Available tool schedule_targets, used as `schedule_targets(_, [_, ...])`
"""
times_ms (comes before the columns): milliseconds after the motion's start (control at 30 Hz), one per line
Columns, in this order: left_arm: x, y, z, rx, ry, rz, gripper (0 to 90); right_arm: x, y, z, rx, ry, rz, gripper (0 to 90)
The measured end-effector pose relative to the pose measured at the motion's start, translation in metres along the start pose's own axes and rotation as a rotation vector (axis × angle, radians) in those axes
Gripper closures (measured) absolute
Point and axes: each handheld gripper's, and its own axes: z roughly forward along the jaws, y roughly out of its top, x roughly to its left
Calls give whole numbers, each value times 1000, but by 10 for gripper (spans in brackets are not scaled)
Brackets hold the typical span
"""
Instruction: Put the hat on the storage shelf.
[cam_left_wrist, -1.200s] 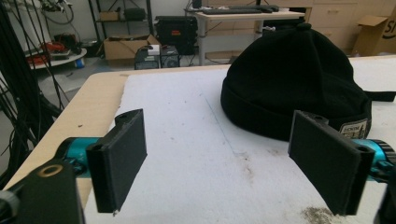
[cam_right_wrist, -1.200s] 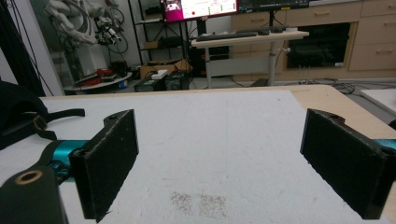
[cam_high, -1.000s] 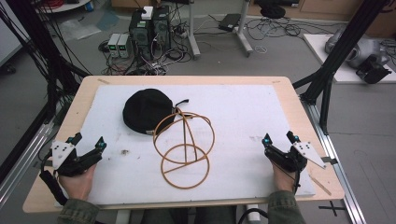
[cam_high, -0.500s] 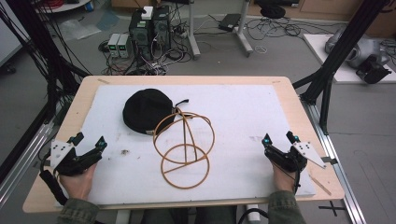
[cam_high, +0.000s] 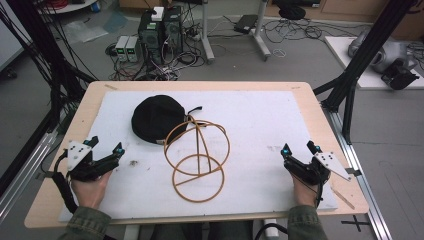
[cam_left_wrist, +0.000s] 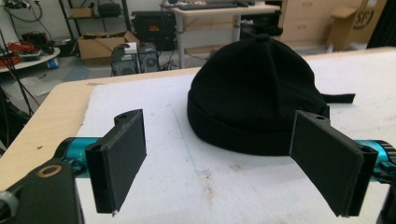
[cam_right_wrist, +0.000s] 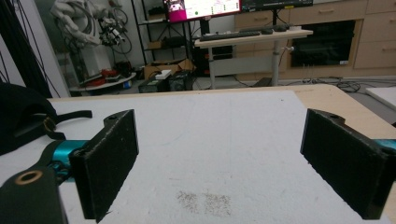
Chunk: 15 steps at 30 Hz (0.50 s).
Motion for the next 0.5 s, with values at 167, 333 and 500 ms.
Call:
schedule_targets(167, [-11,20,16,53,-29,37,192,1,-1,0,2,19,-7,104])
schedule_targets(333, [-18,32,27,76,-51,43,192,4,2,-3,-6,34,17,104])
schedule_targets(500, [-25,39,44,102,-57,9,194,9,5,-4,-18,50,19,104])
